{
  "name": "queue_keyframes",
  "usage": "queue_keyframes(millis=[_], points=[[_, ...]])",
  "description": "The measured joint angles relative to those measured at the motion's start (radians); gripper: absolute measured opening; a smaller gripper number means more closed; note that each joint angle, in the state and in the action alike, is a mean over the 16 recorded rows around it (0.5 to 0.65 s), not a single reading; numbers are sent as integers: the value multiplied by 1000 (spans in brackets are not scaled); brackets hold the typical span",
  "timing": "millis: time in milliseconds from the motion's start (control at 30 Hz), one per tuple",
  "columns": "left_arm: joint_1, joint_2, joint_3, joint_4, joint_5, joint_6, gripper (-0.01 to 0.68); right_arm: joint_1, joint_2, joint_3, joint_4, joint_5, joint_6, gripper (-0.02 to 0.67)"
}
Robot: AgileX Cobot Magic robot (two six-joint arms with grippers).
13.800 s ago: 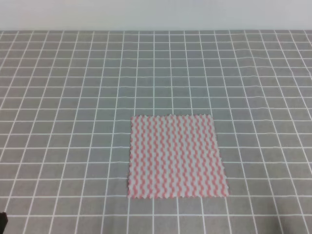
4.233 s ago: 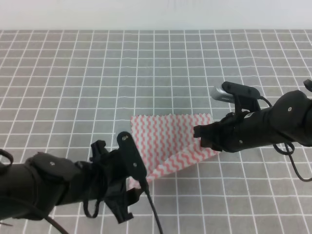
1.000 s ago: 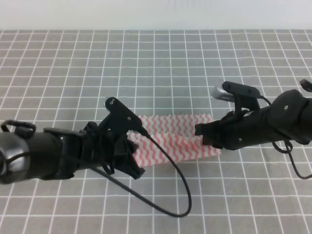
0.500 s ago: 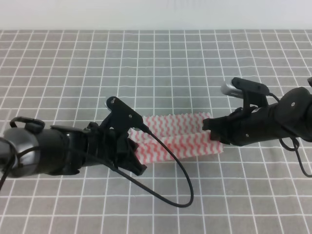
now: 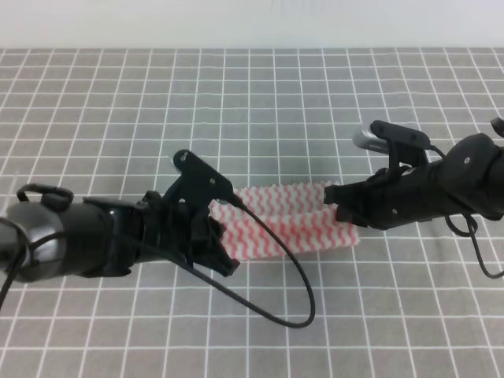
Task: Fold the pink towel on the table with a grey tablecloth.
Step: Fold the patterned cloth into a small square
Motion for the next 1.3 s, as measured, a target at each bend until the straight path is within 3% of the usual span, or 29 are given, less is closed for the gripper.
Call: queue_keyframes(millis=[1300], points=[[2, 94, -99, -1, -50, 10, -4, -19, 82, -109, 0, 61, 0, -14]])
